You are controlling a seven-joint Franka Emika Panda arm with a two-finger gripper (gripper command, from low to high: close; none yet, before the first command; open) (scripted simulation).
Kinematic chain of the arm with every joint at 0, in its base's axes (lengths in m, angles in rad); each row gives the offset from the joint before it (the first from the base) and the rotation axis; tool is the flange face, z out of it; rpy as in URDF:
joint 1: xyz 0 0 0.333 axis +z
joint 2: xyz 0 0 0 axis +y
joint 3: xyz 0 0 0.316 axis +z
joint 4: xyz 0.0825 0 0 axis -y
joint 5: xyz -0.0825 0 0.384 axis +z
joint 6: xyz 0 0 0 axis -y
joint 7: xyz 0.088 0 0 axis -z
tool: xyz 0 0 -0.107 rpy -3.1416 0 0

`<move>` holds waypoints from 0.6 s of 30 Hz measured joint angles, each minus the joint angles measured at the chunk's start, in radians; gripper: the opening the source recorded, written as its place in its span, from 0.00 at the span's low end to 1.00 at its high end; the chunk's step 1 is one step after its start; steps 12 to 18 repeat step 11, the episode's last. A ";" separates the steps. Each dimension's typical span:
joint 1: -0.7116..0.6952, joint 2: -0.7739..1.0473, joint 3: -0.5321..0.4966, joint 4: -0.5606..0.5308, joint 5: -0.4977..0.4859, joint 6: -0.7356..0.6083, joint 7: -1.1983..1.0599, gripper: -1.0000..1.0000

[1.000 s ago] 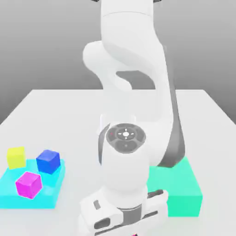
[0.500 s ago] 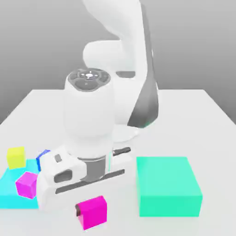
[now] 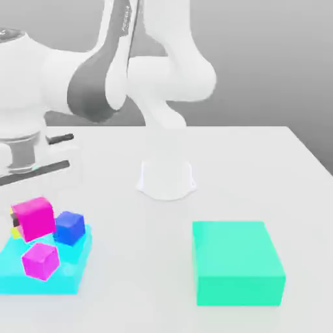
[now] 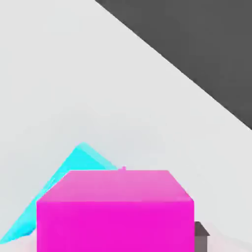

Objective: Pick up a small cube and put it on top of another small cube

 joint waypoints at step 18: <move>0.002 0.141 0.012 -0.025 0.084 0.156 -0.080 1.00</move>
